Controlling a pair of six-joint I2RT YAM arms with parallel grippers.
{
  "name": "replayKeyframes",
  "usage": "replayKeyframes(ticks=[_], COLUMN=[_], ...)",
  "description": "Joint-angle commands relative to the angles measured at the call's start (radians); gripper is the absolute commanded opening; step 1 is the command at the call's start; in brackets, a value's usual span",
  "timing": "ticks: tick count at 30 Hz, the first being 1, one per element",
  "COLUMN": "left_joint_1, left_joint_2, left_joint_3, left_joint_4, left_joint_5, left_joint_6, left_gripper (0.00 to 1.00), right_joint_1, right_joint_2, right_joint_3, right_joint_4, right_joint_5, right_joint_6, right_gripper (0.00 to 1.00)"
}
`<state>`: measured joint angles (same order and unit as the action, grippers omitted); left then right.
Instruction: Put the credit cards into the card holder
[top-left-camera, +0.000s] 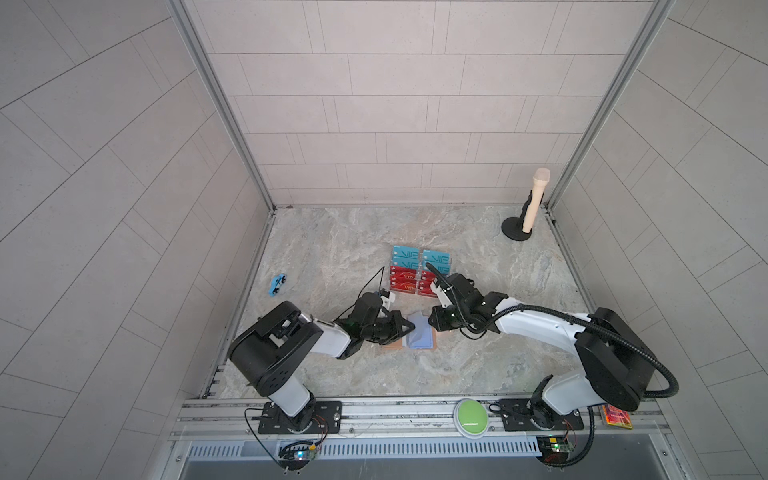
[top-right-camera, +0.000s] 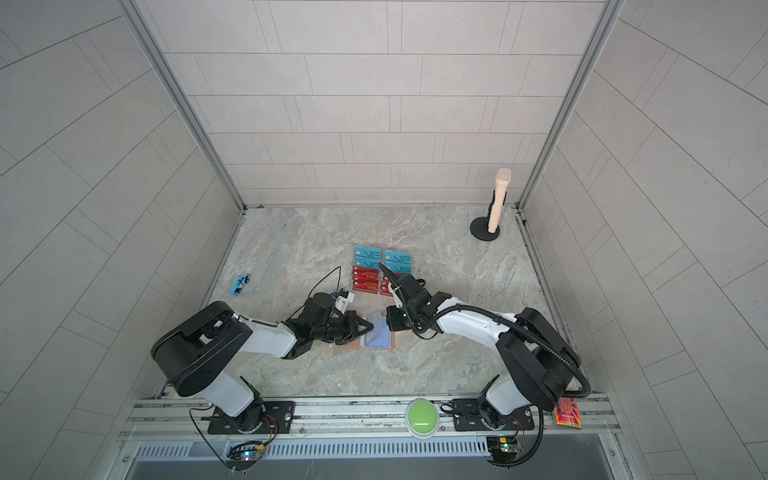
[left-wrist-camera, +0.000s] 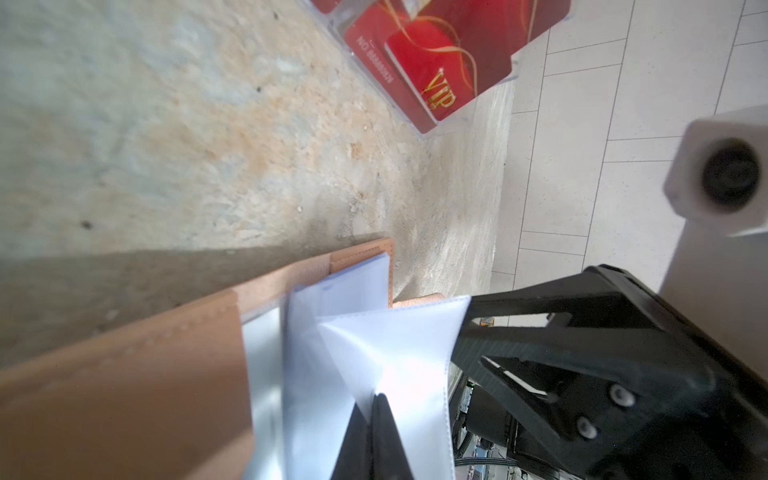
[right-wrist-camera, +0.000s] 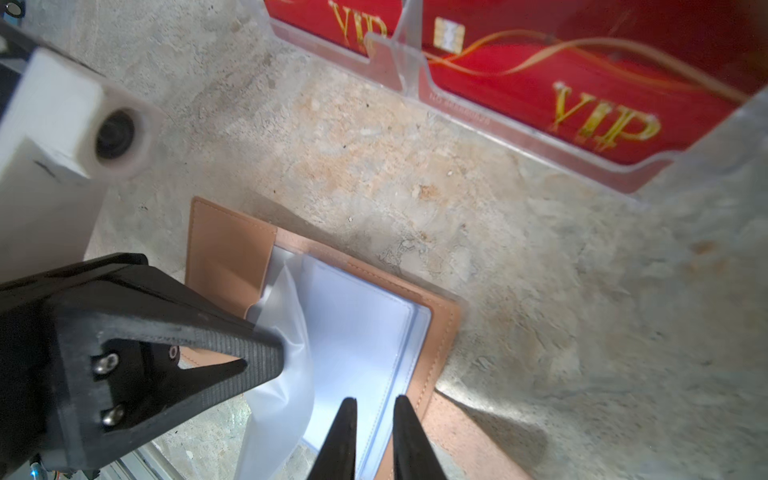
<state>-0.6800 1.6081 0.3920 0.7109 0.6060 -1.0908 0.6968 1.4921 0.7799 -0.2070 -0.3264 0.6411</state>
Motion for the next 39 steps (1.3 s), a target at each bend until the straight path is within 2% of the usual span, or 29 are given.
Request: replayKeyframes(ticks=[1,14,16,20,22,27,29,31,34,39], left_joint_1=[0.005,0.005,0.005,0.004,0.004,-0.013,-0.016,-0.016,-0.02,-0.017], left_joint_2=[-0.023,0.002,0.009,-0.011,-0.045,-0.144,-0.175,-0.212,-0.296,-0.419], left_joint_3=[-0.019,-0.034,-0.039,-0.036,-0.018,0.08,0.131,0.174,0.204,0.25], left_joint_4=[0.029,0.082,0.106,0.073,0.001,-0.368,-0.52,-0.689,-0.85,-1.06], left_joint_5=[0.016,0.036,0.037,0.031,0.013,-0.069,-0.099,-0.168,-0.257,-0.394], left_joint_6=[0.019,-0.001,-0.012,-0.017,-0.006,0.075,0.118,0.164,0.205,0.289], left_gripper=[0.02,0.06,0.11,0.29,0.35,0.5,0.53,0.53,0.52,0.48], right_joint_1=[0.007,0.034,0.035,0.036,0.036,0.035,0.035,0.035,0.035,0.042], right_joint_2=[0.028,0.091,0.097,0.095,0.094,0.091,0.079,0.07,0.076,0.112], right_joint_3=[-0.008,-0.016,-0.02,-0.038,-0.049,-0.084,-0.089,-0.068,-0.044,-0.041], right_joint_4=[0.039,0.134,0.141,0.176,0.192,0.237,0.247,0.207,0.173,0.259], right_joint_5=[-0.025,-0.114,-0.122,-0.133,-0.135,-0.145,-0.16,-0.164,-0.177,-0.249], right_joint_6=[0.023,0.042,0.046,0.061,0.067,0.082,0.082,0.055,0.029,0.082], right_gripper=[0.2,0.2,0.2,0.2,0.2,0.2,0.2,0.2,0.2,0.2])
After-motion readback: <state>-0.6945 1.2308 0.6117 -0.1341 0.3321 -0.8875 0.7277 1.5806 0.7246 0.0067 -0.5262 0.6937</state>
